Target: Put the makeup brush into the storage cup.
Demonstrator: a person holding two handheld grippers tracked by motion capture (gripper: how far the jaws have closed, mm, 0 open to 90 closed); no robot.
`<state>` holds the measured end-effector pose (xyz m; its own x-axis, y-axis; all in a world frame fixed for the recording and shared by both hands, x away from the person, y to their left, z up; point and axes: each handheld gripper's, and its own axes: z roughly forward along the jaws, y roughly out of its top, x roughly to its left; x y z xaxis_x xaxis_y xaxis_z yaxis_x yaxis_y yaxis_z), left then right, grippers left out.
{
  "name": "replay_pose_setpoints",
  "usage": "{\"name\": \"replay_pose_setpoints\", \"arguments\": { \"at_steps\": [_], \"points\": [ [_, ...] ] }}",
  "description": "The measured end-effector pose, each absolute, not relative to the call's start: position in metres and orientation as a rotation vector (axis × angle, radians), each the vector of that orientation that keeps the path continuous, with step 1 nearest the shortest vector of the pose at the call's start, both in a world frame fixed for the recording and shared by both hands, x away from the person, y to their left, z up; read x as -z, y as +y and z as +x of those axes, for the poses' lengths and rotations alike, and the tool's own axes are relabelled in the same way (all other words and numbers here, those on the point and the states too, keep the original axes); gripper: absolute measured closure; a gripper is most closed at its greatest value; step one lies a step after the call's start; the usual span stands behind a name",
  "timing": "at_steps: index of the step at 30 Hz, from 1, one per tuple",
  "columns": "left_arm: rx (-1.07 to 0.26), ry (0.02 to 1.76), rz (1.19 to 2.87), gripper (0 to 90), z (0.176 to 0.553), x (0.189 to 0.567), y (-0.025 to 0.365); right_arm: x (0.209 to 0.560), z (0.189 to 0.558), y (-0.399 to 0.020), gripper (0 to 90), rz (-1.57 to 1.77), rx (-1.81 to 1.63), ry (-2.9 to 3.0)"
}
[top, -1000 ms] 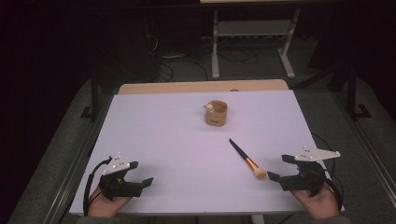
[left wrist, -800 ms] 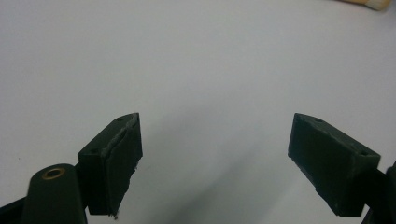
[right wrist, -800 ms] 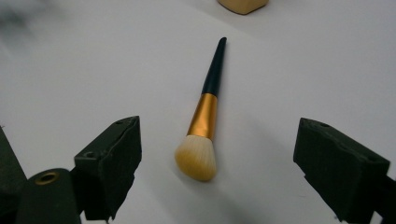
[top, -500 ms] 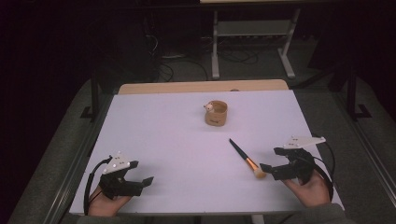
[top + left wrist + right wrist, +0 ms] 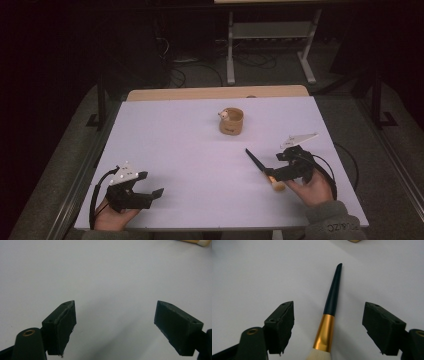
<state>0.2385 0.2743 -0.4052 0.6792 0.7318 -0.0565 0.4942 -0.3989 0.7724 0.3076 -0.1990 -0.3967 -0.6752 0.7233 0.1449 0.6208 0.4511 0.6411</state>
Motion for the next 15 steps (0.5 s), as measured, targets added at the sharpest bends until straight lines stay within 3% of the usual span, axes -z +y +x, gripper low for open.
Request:
{"name": "replay_pose_setpoints", "arguments": {
  "at_steps": [11, 15],
  "points": [
    [-0.367, 0.939, 2.078, 17.7, 0.240, 0.406, 0.273, 0.420, 0.317, -0.187, 33.7, 1.239, -0.928, 2.613],
    [-0.365, 0.939, 2.079, 18.2, 0.240, 0.406, 0.273, 0.425, 0.318, -0.181, 42.5, 1.238, -0.868, 2.645]
  ]
}}
